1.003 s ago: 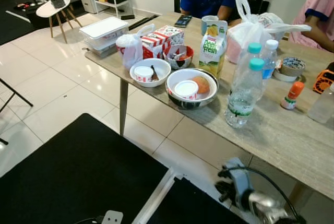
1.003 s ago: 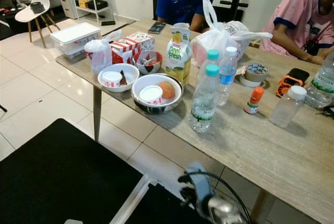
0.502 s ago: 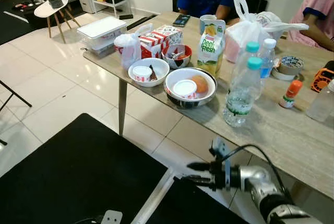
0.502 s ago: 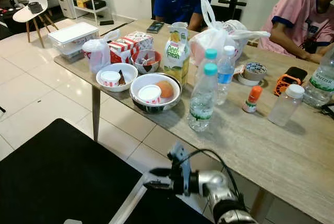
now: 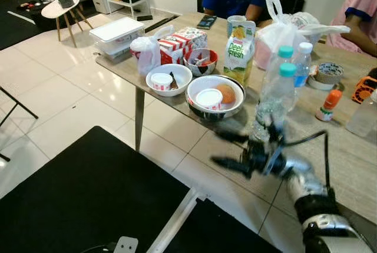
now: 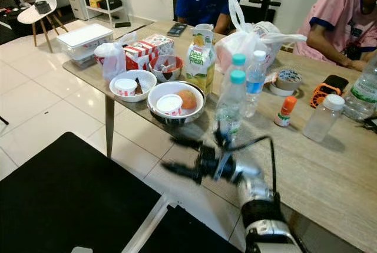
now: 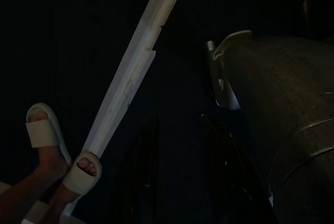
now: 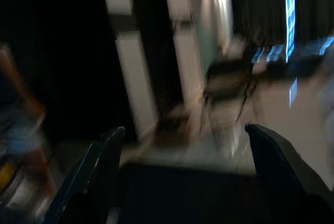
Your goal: Restocking fridge
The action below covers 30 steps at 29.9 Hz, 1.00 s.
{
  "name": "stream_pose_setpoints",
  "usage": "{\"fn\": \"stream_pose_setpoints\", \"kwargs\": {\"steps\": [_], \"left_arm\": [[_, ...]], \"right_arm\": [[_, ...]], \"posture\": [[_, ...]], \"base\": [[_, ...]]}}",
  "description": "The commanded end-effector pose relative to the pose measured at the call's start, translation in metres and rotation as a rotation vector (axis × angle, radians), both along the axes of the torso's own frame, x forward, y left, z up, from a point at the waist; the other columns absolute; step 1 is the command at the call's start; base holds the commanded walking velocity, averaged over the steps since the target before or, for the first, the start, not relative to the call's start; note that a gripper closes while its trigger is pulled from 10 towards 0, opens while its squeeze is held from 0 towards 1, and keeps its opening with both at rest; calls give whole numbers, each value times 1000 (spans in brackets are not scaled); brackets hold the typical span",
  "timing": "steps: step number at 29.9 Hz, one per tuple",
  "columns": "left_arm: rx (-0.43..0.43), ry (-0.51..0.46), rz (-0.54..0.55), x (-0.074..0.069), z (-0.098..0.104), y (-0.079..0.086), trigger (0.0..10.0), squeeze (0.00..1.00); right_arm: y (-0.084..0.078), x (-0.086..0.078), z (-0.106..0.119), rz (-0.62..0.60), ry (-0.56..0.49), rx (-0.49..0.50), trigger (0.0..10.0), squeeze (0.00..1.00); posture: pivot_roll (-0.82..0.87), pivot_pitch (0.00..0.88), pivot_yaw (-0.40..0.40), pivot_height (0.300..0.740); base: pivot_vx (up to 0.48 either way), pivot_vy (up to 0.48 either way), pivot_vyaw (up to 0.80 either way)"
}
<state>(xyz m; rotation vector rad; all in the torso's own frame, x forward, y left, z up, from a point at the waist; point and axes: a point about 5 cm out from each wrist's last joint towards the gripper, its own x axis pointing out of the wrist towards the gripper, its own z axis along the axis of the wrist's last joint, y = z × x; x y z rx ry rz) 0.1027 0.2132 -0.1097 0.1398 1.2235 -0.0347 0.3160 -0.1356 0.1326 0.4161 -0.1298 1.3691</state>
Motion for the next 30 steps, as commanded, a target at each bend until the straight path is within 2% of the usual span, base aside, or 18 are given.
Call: {"fn": "stream_pose_setpoints", "kwargs": {"steps": [1, 2, 5, 6, 9, 11, 13, 16, 20, 21, 22, 23, 26, 30], "left_arm": [[-29, 24, -2, -5, -2, -6, 10000, 0], [-28, 23, -2, -5, -2, -6, 10000, 0], [-27, 23, -3, -5, -2, -6, 10000, 0], [-26, 23, -4, -5, -2, -6, 10000, 0], [-22, 22, -8, -5, -2, -5, 10000, 0], [-19, 20, -8, -4, -2, -4, 10000, 0], [-18, 19, -7, -4, -2, -4, 10000, 0], [-19, 20, -8, -4, -2, -5, 10000, 0], [-22, 20, -8, -5, -2, -6, 10000, 0], [-24, 22, -7, -5, -2, -6, 10000, 0], [-26, 25, -5, -6, -3, -7, 10000, 0], [-27, 26, -4, -6, -3, -7, 10000, 0], [-28, 27, -2, -7, -3, -7, 10000, 0], [-27, 26, -1, -7, -3, -7, 10000, 0]], "right_arm": [[-4, 3, 14, -18, -44, 48, 10000, 1000], [-14, 7, 40, -43, -126, 113, 10000, 1000], [-19, 6, 53, -45, -168, 149, 10000, 1000], [-24, 6, 64, -52, -204, 165, 10000, 0], [-36, 4, 90, -96, -288, 192, 10000, 0], [-42, 8, 104, -180, -350, 178, 10000, 0], [-47, 15, 112, -288, -385, 145, 10000, 0], [-51, 18, 117, -356, -388, 128, 10000, 0], [-58, 23, 121, -447, -363, 78, 10000, 0], [-60, 28, 119, -498, -346, 10, 10000, 0], [-65, 35, 116, -580, -306, -101, 10000, 0], [-67, 38, 114, -606, -286, -137, 10000, 0], [-73, 45, 111, -678, -226, -153, 10000, 0], [-78, 50, 102, -732, -182, -221, 10000, 0]], "posture": [[0, 0, 13, 740], [0, 0, 13, 740], [0, 0, 13, 740], [1, 0, 13, 740], [-1, 0, 12, 740], [-2, 0, 12, 740], [-6, 0, 15, 740], [-3, 0, 13, 740], [-3, 0, 13, 740], [-4, 0, 10, 740], [-4, 0, 10, 740], [-4, 0, 10, 740], [-4, 0, 10, 740], [-6, 0, 6, 740]], "base": [[0, 0, 0], [0, 0, 0], [0, 0, 0], [0, 0, 0], [0, 0, 0], [0, 0, 0], [0, 0, 0], [0, 0, 0], [0, 0, 0], [0, 0, 0], [0, 0, 0], [0, 0, 0], [0, 0, 0], [0, 0, 0]]}}
